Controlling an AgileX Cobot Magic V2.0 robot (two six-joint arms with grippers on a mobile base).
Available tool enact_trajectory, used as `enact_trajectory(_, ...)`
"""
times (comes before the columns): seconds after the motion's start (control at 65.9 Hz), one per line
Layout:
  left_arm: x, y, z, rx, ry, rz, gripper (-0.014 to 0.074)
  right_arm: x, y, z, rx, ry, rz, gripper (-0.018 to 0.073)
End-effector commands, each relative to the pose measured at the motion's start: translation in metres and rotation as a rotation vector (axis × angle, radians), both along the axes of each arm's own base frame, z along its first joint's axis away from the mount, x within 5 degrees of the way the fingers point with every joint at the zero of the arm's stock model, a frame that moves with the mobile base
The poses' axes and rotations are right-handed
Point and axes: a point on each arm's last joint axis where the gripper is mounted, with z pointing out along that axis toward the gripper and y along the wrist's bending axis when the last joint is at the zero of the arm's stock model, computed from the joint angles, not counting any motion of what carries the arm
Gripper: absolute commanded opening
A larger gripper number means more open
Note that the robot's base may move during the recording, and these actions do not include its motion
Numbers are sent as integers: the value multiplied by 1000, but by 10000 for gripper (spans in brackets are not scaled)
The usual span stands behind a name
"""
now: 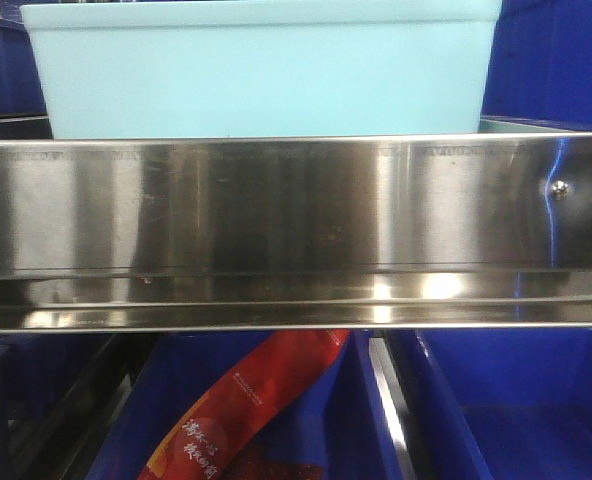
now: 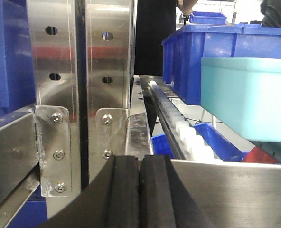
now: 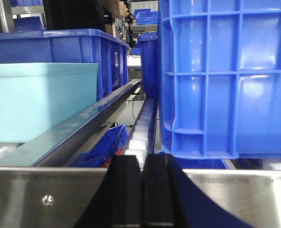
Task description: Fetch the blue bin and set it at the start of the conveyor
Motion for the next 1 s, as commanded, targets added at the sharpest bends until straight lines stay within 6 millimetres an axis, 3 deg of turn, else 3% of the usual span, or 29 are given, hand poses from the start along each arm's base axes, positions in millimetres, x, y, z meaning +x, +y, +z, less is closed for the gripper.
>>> enact_trajectory(0.0, -1, 0, 3, -5, -23, -6, -111, -1, 0, 3, -11, -29, 0, -162)
enact_trajectory(0.713, -1, 0, 5, 19, -41, -4, -111, -1, 0, 4, -13, -37, -1, -162)
enact_trajectory(0.987, -1, 0, 7, 20, -70, -4, -111, -2, -1, 12, -14, -126, -7, -162)
